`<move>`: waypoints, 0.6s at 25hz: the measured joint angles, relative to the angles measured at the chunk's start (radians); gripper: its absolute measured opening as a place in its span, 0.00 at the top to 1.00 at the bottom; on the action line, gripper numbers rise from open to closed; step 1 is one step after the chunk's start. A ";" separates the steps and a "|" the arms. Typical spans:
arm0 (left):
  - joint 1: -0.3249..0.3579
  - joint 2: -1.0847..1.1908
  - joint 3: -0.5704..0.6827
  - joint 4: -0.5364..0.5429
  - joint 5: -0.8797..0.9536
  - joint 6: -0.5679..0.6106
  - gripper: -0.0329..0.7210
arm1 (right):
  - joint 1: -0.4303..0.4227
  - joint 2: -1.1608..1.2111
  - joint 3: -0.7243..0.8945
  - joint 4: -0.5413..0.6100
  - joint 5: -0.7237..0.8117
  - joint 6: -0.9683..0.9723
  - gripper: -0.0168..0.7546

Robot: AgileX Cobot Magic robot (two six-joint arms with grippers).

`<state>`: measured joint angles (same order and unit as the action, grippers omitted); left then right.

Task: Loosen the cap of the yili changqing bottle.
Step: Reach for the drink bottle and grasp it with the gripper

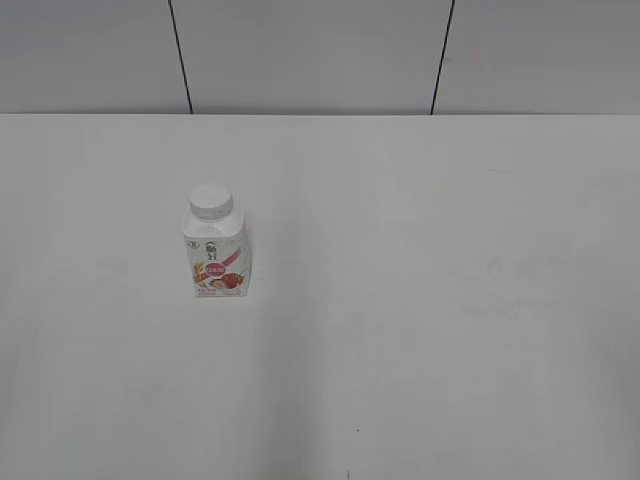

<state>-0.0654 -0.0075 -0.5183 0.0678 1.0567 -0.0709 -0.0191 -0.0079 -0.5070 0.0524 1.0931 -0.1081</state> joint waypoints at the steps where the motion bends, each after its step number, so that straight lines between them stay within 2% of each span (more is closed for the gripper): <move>1: 0.000 0.000 0.000 0.000 0.000 0.000 0.29 | 0.000 0.000 0.000 0.000 0.000 0.000 0.27; 15: 0.000 0.000 0.000 0.000 0.000 0.000 0.29 | 0.000 0.000 0.000 0.000 0.000 0.000 0.27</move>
<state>-0.0654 -0.0075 -0.5183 0.0678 1.0567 -0.0709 -0.0191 -0.0079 -0.5070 0.0524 1.0931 -0.1081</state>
